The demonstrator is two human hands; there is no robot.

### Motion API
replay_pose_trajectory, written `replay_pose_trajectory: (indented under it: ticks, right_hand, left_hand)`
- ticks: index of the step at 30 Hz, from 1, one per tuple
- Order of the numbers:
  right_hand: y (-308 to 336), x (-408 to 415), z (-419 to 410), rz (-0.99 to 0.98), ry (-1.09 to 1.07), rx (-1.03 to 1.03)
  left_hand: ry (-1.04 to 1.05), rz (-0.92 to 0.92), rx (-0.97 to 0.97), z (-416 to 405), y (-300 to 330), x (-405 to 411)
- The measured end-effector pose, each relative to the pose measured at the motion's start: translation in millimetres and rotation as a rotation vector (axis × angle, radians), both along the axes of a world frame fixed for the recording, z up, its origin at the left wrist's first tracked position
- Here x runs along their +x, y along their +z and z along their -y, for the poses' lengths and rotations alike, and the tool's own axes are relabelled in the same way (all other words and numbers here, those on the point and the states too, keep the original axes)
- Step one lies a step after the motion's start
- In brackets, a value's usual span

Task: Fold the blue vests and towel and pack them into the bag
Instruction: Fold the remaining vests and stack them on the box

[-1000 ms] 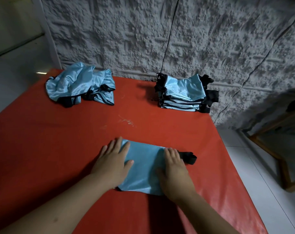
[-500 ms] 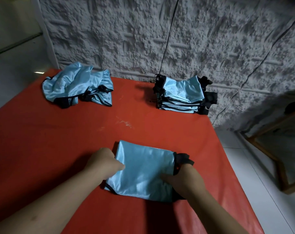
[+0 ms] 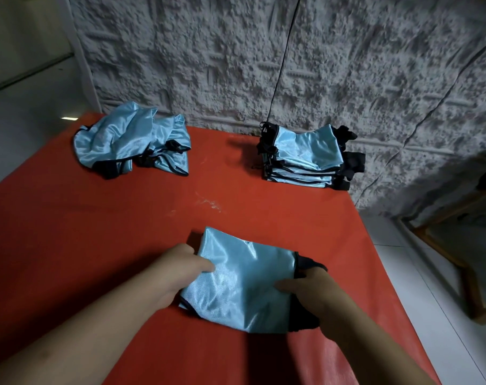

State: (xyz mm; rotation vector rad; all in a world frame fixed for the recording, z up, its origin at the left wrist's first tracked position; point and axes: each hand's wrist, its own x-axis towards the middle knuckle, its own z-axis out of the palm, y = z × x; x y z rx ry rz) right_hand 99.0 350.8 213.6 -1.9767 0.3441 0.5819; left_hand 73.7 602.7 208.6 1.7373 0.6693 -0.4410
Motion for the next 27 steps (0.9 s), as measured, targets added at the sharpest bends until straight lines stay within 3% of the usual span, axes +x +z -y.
replay_pose_trajectory:
  ticks: [10,17,27]
  right_hand:
    - [11.3,1.6,-0.2,-0.174,-0.132,0.265]
    - [13.5,2.5,-4.9,-0.056,-0.166,0.341]
    - [11.4,10.4,-0.6,-0.029,-0.199,0.337]
  left_hand:
    - [0.047,-0.1,-0.081,5.2,-0.9,2.5]
    - [0.123,-0.097,-0.162,11.4,11.2,0.0]
    - [0.116,-0.14,-0.565,11.9,15.9,-7.4]
